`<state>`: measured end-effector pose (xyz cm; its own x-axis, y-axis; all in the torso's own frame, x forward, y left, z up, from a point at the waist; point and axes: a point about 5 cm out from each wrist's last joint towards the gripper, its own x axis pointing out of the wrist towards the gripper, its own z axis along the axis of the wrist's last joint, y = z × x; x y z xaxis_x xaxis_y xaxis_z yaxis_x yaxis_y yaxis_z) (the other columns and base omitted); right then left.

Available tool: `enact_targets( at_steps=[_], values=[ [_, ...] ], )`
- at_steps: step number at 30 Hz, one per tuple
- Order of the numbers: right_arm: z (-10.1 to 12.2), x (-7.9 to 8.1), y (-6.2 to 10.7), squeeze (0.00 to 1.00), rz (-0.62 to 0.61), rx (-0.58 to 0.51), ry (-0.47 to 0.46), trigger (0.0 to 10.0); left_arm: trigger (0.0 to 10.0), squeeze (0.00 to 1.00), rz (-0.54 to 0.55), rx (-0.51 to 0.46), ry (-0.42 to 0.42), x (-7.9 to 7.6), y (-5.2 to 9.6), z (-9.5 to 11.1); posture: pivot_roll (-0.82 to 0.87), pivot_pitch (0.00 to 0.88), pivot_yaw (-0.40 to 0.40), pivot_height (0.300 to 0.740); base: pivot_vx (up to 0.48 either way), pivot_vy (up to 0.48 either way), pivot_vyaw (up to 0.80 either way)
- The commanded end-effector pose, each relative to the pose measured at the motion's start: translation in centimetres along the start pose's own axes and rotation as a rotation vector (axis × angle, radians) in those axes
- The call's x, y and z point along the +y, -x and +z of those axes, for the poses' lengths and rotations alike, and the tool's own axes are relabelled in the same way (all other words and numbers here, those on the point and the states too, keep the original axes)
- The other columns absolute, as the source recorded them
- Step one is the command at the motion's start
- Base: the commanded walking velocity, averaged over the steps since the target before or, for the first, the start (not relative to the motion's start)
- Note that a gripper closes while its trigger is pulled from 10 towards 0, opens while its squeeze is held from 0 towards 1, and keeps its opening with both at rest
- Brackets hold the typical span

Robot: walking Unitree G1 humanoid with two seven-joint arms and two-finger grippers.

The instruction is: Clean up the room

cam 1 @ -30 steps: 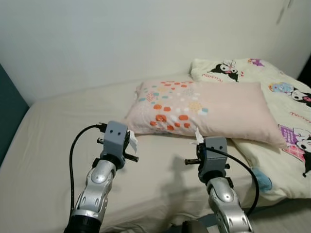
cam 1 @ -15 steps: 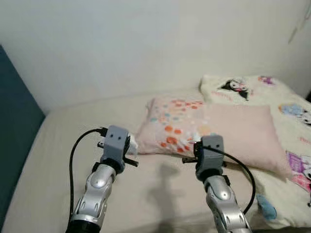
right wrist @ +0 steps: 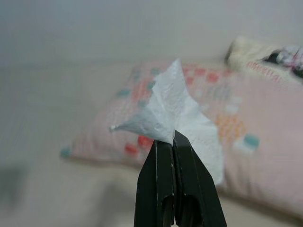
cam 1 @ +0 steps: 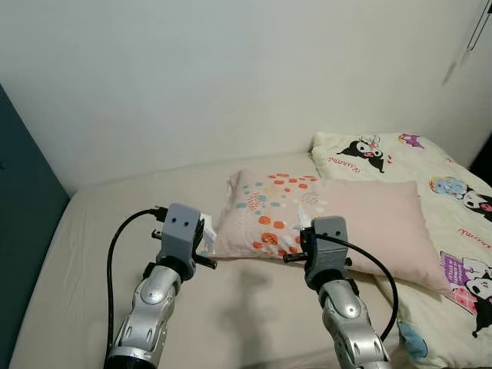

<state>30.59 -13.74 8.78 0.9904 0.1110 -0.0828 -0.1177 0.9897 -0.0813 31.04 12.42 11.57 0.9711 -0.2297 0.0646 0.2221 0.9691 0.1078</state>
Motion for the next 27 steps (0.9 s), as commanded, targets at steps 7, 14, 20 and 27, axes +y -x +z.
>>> enact_targets(
  at_steps=[7,14,20,27],
  values=[
    [-3.4,0.4,0.4,0.0,0.009,0.135,-0.022,10.0,10.0,0.0,-0.011,0.078,0.039,0.4,1.5,-3.1,-0.01,0.033,-0.01,0.74,0.0,0.0,0.0],
    [-4.1,-0.2,1.1,0.0,-0.04,0.133,-0.053,10.0,10.0,0.0,-0.014,0.13,0.027,0.2,2.3,-4.4,-0.02,0.026,-0.008,0.74,0.0,0.0,0.0],
    [-4.2,-0.6,1.3,0.0,-0.088,0.119,-0.058,10.0,10.0,0.0,-0.003,0.14,0.001,0.1,2.3,-4.7,-0.02,0.025,-0.005,0.74,0.0,0.0,0.0],
    [-4.3,-1.4,2.0,0.0,-0.128,0.105,-0.057,10.0,10.0,0.0,-0.03,0.131,0.008,-0.9,1.9,-4.6,-0.04,0.027,0.003,0.74,0.0,0.0,0.0]
  ],
)
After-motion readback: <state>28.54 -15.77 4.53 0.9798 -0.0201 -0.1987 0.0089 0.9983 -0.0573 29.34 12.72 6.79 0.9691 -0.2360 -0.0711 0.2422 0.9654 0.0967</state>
